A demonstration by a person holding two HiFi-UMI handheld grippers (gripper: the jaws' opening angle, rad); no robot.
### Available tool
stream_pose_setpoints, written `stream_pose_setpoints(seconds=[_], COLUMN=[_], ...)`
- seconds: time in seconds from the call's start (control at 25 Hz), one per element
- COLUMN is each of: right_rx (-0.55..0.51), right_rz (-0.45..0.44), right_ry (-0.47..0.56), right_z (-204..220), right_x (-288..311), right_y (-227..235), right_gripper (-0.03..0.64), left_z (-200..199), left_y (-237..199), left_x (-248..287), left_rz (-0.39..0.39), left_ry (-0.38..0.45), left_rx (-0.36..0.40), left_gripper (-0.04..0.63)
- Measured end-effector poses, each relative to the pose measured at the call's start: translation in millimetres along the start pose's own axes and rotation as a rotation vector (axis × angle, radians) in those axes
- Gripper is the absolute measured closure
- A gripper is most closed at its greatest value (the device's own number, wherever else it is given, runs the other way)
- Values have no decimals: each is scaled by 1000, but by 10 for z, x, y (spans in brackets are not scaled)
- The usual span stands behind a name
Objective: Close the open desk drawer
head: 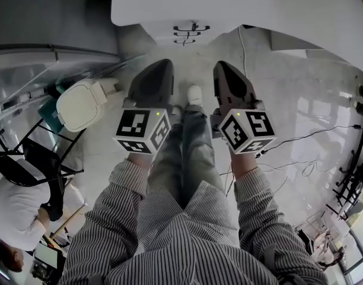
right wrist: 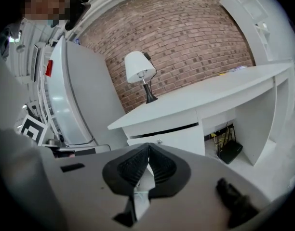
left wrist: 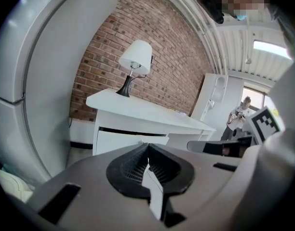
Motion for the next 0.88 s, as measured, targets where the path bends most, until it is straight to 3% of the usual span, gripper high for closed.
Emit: stream_pose_setpoints(seconds=[0.28,0.56,0.72,0.88], right_rx=[-162,-203,-184,-177], right_rz=[-88,-110,-98,-145], right_ry=[31,78,98,72], right_z=[-405,-869,-997,-1078], right_x=[-373,-876,-1074,-1171], right_y=[-500,-1002,-1253,-1448], right_gripper=[600,600,600,600], left_z=[-411,-888,-1081,-1244], left_y=[299,557,655,782], left_x=[-442,-1007,-1315,-1497], left_rz=[84,144,165,176], left_ry=[87,144,140,144], left_rx=[47,37,45,49], left_gripper=[583,583,583,583])
Point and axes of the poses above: the fingertips, and each gripper's own axes: x forward along the fingers, y to its right, z out of its underside, the point moved 6 cm from there along -x, backward along the fingers, and after that the axes turned 7 degrees about y, right-handed, at the moved point
